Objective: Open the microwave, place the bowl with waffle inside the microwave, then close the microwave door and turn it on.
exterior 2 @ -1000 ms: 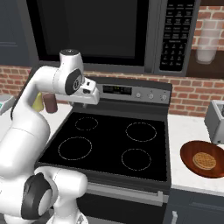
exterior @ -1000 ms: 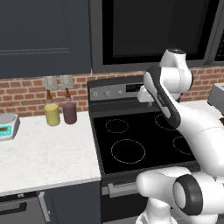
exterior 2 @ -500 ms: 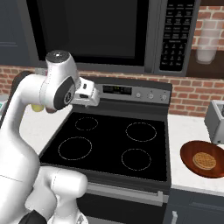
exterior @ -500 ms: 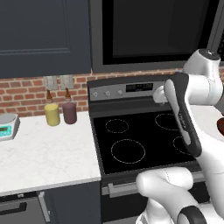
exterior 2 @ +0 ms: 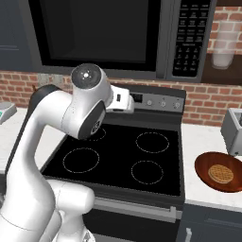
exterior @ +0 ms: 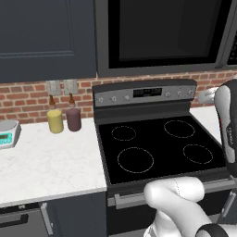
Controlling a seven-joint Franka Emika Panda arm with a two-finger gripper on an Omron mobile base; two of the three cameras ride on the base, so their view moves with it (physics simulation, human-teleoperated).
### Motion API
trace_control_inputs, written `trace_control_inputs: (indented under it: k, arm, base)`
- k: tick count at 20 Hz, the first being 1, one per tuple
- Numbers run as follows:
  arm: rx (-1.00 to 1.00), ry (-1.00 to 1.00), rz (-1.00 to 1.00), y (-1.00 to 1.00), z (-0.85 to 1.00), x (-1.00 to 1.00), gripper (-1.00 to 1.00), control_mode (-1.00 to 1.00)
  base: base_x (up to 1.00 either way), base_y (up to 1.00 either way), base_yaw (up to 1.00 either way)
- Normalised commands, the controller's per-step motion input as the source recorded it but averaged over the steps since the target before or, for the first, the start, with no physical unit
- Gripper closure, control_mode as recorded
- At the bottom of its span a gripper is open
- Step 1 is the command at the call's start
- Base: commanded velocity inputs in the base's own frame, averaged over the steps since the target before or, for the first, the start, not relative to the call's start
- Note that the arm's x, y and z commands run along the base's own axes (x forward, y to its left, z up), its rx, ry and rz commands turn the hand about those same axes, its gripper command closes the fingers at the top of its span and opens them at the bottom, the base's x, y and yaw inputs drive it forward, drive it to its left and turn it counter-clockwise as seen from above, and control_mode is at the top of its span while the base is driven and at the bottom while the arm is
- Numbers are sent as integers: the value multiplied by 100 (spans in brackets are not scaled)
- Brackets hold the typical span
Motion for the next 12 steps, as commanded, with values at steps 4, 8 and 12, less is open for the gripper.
trace_control_inputs:
  k: [4, 8, 12]
  arm:
    - [0, -13, 2, -95, 33, -1, -100, -100]
    - [-10, -20, 0, -44, 13, -8, -100, -100]
    - [-10, -20, -1, -12, 0, 0, -100, -100]
  base:
    - [0, 0, 0]
    - [0, 0, 0]
    - [0, 0, 0]
